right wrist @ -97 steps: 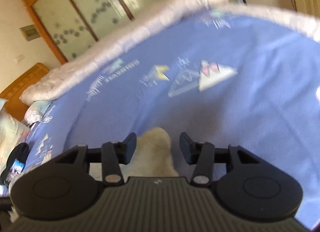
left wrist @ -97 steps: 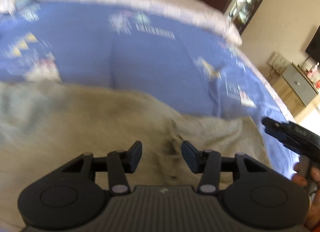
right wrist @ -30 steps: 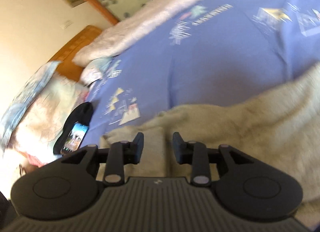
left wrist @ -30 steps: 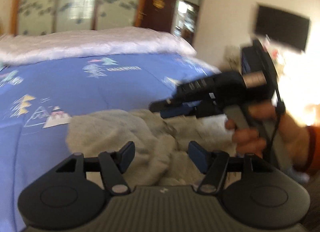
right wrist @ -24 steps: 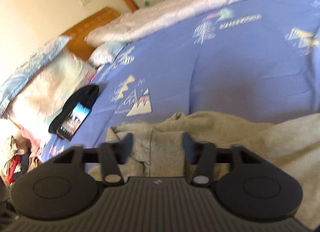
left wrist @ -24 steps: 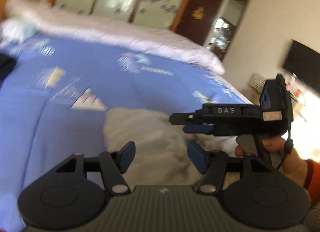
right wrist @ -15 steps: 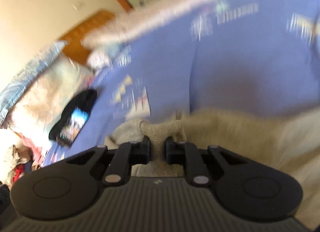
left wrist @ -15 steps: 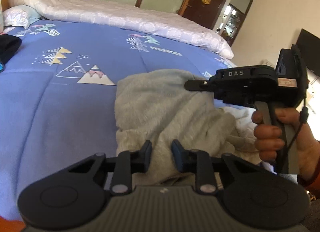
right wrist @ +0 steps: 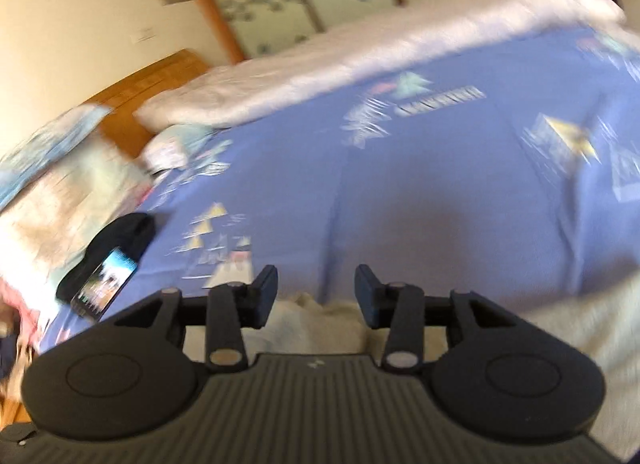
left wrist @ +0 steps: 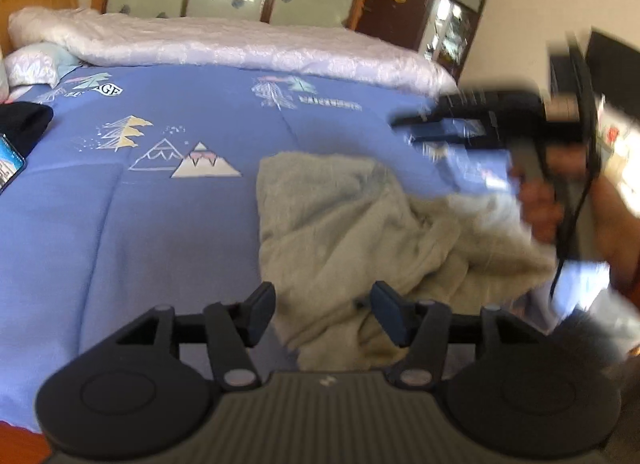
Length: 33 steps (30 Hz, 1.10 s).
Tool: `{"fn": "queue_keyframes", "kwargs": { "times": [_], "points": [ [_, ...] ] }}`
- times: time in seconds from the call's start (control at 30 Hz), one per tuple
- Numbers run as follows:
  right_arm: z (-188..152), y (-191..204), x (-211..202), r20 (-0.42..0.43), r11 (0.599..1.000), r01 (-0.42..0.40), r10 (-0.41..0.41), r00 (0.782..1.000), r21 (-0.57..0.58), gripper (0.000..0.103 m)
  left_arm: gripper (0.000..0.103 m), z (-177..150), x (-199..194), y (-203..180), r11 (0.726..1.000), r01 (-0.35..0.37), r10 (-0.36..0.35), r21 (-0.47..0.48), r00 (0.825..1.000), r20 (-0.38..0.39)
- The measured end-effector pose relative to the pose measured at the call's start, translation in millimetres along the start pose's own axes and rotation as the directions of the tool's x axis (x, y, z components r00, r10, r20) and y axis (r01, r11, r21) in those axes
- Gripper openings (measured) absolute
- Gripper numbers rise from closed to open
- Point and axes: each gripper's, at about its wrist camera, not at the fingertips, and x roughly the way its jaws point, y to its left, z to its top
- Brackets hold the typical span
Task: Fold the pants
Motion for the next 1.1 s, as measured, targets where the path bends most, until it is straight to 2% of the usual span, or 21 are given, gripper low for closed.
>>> {"fn": "queue_keyframes", "kwargs": {
  "times": [0.03,0.13,0.17,0.27,0.3,0.33,0.37,0.4,0.47,0.57,0.67,0.77,0.83,0.87,0.9,0.97,1.1],
  "points": [
    [5.3,9.7,8.4,-0.027,0.998,-0.035,0.034,0.999,-0.051,0.046,0.051,-3.1,2.8,-2.0,1.000,0.001,-0.001,0.018,1.000,-0.009],
    [10.5,43.8,38.4,-0.149,0.970,-0.121,0.090,0.985,-0.212,0.044,0.032,-6.8,7.2,-8.9,0.997,-0.016,0.016,0.082,1.000,0.006],
    [11.1,52.9,53.9,-0.186,0.955,-0.131,0.082,0.979,-0.265,0.044,0.029,-5.5,8.0,-8.5,0.996,-0.020,0.019,0.088,1.000,0.009],
    [3.9,69.3,95.4,-0.258,0.912,-0.090,-0.018,0.966,-0.400,0.044,0.025,-2.2,3.5,-7.9,0.998,-0.007,0.005,0.069,1.000,0.023],
    [0.2,67.5,106.3,-0.306,0.911,-0.119,-0.008,0.952,-0.394,0.037,0.024,-3.2,1.1,-10.2,0.997,-0.008,0.005,0.081,1.000,0.029],
    [-2.0,65.2,114.8,-0.352,0.919,-0.150,0.013,0.936,-0.364,0.025,0.023,-5.3,-1.1,-14.4,0.994,-0.019,0.015,0.106,0.999,0.034],
    [-4.8,63.6,117.4,-0.383,0.923,-0.178,0.036,0.923,-0.342,0.005,0.023,-8.0,-3.0,-18.8,0.991,-0.030,0.025,0.130,0.999,0.038],
    [-6.7,67.1,114.8,-0.378,0.914,-0.192,0.047,0.924,-0.356,0.005,0.023,-10.5,-4.6,-22.0,0.989,-0.036,0.030,0.142,0.999,0.042],
    [-7.9,72.0,100.1,-0.303,0.902,-0.176,0.053,0.951,-0.395,0.004,0.022,-13.6,-7.3,-25.5,0.990,-0.036,0.029,0.137,0.998,0.048],
    [6.7,57.6,101.4,-0.222,0.953,-0.082,0.016,0.975,-0.293,0.004,0.022,-16.2,-10.6,-29.3,0.990,-0.035,0.028,0.133,0.998,0.054],
    [8.2,45.2,112.6,-0.234,0.966,-0.035,-0.026,0.972,-0.255,0.004,0.022,-18.1,-11.0,-31.1,0.987,-0.043,0.036,0.152,0.998,0.048],
    [1.8,49.7,113.2,-0.242,0.945,-0.021,-0.062,0.968,-0.326,0.004,0.024,-19.3,-12.5,-30.0,0.986,-0.042,0.036,0.161,0.999,0.041],
    [-1.1,49.6,114.1,-0.250,0.943,-0.008,-0.080,0.965,-0.332,0.004,0.027,-19.5,-12.7,-28.9,0.986,-0.050,0.045,0.161,0.998,0.038],
    [-2.5,49.0,114.6,-0.252,0.946,-0.002,-0.085,0.964,-0.325,0.006,0.031,-20.0,-12.9,-28.0,0.986,-0.055,0.050,0.158,0.998,0.035],
    [-1.3,49.5,114.5,-0.250,0.949,0.005,-0.087,0.964,-0.314,0.012,0.031,-19.7,-13.6,-27.6,0.986,-0.067,0.062,0.152,0.997,0.034],
    [3.6,49.5,98.9,-0.221,0.958,-0.001,-0.065,0.973,-0.288,0.013,0.037,-18.9,-17.4,-24.7,0.987,-0.078,0.072,0.139,0.996,0.043],
    [14.1,53.9,63.5,-0.176,0.963,-0.090,0.045,0.983,-0.254,0.018,0.040,-15.9,-24.0,-22.4,0.987,-0.085,0.076,0.137,0.995,0.068]
  ]
}}
